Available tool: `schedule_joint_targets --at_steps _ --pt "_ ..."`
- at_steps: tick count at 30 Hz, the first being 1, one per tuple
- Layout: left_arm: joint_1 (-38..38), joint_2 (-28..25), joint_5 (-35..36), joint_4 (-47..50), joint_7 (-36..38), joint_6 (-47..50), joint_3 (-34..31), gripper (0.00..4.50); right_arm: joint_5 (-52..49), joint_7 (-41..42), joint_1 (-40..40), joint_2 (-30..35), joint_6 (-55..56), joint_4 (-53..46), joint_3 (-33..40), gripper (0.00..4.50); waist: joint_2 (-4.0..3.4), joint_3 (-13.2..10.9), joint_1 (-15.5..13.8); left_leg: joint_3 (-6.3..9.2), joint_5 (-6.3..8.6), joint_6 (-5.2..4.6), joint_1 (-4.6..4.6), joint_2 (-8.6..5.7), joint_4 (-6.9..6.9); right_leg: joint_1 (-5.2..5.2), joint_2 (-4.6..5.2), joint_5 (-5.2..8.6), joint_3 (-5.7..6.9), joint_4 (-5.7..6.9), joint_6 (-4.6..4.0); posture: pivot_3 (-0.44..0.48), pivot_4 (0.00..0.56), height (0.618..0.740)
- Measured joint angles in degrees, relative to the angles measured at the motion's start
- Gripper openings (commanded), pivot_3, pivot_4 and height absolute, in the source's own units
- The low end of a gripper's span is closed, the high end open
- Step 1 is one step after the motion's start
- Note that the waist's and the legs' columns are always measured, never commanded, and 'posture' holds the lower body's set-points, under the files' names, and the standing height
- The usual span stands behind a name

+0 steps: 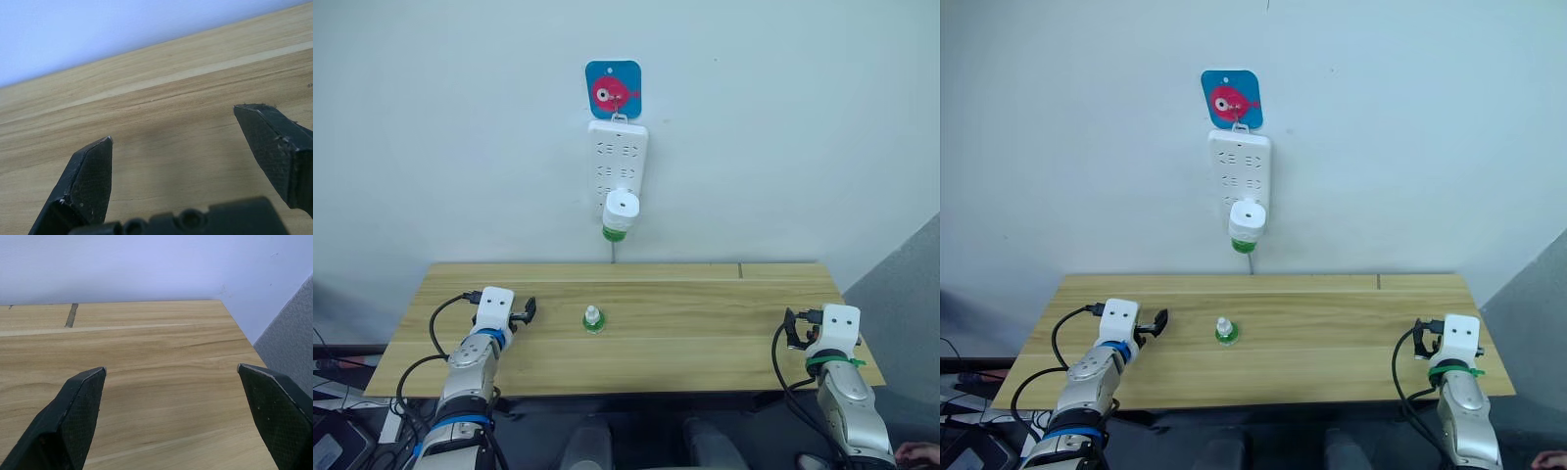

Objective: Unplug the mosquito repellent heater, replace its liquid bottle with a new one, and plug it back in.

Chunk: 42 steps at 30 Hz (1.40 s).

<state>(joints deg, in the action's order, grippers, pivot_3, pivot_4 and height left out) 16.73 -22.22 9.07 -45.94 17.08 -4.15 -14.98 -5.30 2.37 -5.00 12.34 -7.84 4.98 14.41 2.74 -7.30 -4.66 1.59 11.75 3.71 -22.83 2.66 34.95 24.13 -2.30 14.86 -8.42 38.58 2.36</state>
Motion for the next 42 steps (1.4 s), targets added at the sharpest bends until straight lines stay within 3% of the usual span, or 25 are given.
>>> schedule_joint_targets --at_steps 25,31,36,41,42 --pt "0.1 -0.1 -1.4 3.2 0.2 0.2 1.0 4.50 -0.1 -1.1 0.1 0.0 -0.1 -0.3 0.0 4.48 -0.01 0.1 0.1 -0.02 0.00 0.00 0.03 0.00 0.02 0.00 -0.01 0.01 -0.03 0.06 -0.01 0.301 0.128 0.740" --pt "-4.3 -4.3 7.3 17.6 12.8 5.7 -0.7 4.50 -3.1 3.7 -1.3 0.2 -2.9 -10.1 -1.3 4.48 -0.09 -0.4 0.2 0.04 0.00 0.00 0.04 0.07 0.02 0.05 -0.04 0.06 -0.01 0.18 -0.10 0.295 0.147 0.740" --pt "-0.2 -11.2 15.8 31.4 23.1 16.2 -1.1 4.50 -11.8 13.0 -2.2 2.1 -9.6 -23.2 -5.8 4.48 -0.48 -1.0 0.0 0.02 -0.01 -0.01 0.04 0.04 0.10 0.00 0.01 0.09 -0.01 0.16 -0.11 0.313 0.166 0.740" --pt "8.6 -12.8 20.0 34.1 28.2 24.0 0.1 3.32 -18.0 16.5 1.8 4.3 -17.8 -30.7 -7.8 4.50 -0.48 -1.8 0.1 0.03 -0.01 -0.01 -0.04 0.02 0.12 0.03 0.01 0.10 0.04 0.11 -0.06 0.305 0.176 0.740" --pt "11.2 -12.7 20.2 34.1 29.0 25.7 1.2 3.32 -19.2 16.7 3.8 4.7 -19.7 -32.2 -8.4 4.50 -0.41 -2.0 0.1 0.07 -0.01 -0.01 -0.05 0.03 0.14 0.03 -0.01 0.10 0.08 0.14 -0.06 0.305 0.176 0.740"
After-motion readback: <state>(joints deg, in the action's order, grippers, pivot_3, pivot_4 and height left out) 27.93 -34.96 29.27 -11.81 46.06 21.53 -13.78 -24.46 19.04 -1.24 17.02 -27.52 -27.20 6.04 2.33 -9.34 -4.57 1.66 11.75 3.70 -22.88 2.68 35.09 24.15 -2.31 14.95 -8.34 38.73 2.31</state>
